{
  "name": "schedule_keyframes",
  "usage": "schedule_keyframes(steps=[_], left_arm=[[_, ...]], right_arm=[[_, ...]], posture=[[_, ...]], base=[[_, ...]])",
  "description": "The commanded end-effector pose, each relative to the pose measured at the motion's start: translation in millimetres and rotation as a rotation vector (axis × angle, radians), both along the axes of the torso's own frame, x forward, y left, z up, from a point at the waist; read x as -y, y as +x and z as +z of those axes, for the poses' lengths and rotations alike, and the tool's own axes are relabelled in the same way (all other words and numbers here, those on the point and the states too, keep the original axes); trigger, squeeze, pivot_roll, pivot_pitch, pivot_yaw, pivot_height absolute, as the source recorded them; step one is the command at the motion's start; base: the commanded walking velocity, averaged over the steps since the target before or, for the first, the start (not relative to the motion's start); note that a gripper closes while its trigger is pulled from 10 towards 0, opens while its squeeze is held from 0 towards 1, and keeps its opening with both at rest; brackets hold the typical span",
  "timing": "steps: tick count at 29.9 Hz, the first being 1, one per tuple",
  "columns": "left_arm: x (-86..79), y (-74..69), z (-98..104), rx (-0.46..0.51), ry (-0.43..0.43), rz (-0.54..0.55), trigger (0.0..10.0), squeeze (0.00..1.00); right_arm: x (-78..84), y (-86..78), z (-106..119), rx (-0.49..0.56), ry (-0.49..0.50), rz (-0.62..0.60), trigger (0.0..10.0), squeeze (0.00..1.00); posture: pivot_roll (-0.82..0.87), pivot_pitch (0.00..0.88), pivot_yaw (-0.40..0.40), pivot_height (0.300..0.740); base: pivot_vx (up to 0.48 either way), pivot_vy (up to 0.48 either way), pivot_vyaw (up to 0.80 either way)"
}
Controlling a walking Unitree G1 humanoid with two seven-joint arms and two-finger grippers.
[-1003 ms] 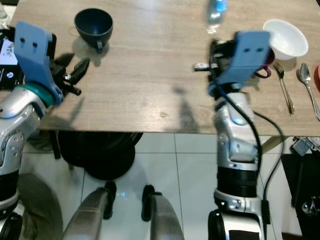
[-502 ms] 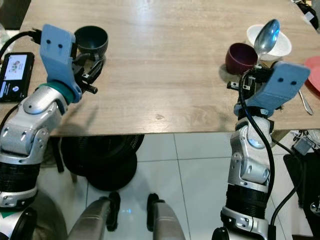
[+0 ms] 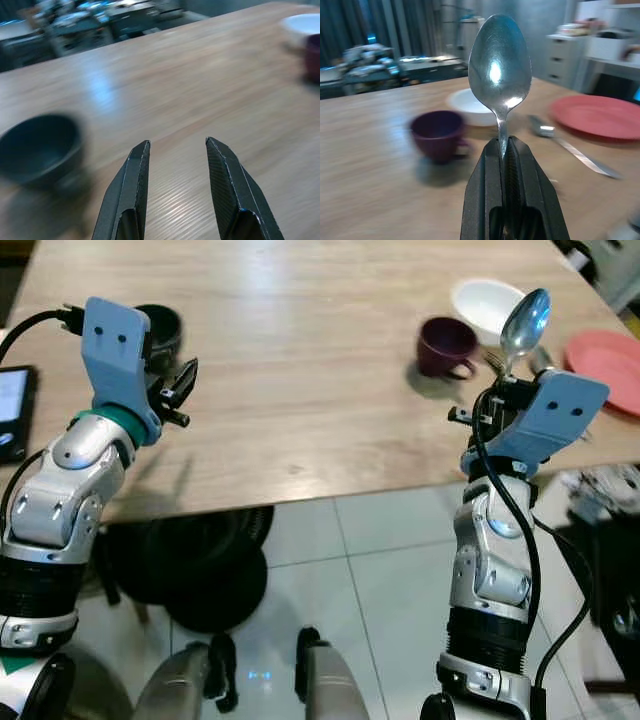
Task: Setting the table
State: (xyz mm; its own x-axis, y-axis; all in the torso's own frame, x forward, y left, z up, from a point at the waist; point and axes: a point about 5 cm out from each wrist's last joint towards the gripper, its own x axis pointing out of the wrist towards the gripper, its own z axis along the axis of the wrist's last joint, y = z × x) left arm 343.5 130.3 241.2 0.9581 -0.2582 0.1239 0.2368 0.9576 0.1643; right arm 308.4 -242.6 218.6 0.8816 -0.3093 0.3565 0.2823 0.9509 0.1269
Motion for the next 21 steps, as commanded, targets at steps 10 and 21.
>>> schedule_keyframes(steps=[10,21], left_arm=[[5.8,2.4,-1.4,0.007,0.005,-0.02,10.0,0.0],[6.1,2.6,-1.8,0.009,0.006,-0.022,10.0,0.0]], right_arm=[[9.0,-2.8,-3.7,0.002,0.012,-0.038,10.0,0.0],[10.3,-1.2,-4.3,-0.003,0.011,-0.034,10.0,0.0]], posture=[[0.04,0.086,0.014,0.74],[0.04,0.09,0.012,0.74]], base=[[0.0,0.0,-0.8],[0.0,0.0,-0.8]])
